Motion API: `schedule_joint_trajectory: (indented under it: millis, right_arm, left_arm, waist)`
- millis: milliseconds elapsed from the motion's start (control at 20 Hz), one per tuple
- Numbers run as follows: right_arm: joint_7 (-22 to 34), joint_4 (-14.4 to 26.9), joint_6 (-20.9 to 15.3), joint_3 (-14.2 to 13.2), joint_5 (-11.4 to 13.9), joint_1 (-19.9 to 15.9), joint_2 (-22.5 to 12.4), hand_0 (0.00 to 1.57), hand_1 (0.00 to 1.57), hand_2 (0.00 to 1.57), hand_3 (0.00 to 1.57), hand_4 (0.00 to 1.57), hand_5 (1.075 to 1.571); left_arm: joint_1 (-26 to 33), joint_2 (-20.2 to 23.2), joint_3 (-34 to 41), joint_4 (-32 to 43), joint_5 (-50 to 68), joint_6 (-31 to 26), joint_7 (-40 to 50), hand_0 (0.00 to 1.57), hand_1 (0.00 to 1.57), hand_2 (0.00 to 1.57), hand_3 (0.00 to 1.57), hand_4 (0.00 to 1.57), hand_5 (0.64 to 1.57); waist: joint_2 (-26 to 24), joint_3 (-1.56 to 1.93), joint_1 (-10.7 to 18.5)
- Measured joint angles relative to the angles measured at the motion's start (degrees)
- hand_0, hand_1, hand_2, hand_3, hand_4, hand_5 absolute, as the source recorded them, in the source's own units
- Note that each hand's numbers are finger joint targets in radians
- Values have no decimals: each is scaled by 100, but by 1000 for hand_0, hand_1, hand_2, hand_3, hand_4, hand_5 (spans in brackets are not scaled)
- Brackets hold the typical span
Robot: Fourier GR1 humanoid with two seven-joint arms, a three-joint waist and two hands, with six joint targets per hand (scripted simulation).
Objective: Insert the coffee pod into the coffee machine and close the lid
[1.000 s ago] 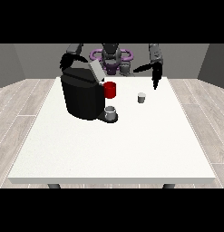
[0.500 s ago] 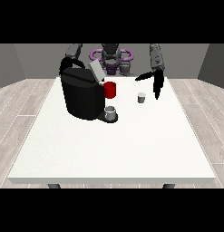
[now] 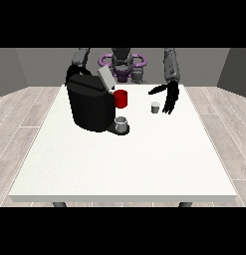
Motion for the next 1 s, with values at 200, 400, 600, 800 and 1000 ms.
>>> schedule_joint_trajectory:
  millis: [200,400,600,800,1000]
  right_arm:
    - [-59,1,-2,86,53,52,49,0,0,0,0,432,1571]
    - [74,56,-40,76,43,-58,75,0,0,0,0,434,1571]
    - [-30,179,-2,17,7,-121,44,0,0,0,0,527,1571]
    - [95,57,-19,60,21,-186,54,0,0,0,0,515,1571]
    - [-33,131,69,-3,-82,-46,40,0,0,0,0,505,1571]
  left_arm:
    - [-147,88,-4,395,-227,112,-34,704,704,775,487,0,1571]
    - [-231,129,-171,628,-563,203,-46,568,568,698,414,0,1571]
    - [-358,161,-326,799,-915,390,-83,645,645,788,527,0,1571]
    - [-469,194,-314,1035,-1170,784,-332,719,719,864,649,229,1571]
    - [-521,179,-258,1185,-1289,1020,-514,824,824,972,737,389,1571]
  waist:
    - [31,-1,-95]
    - [12,0,-96]
    - [68,0,-121]
    - [132,7,-196]
    - [83,3,-198]
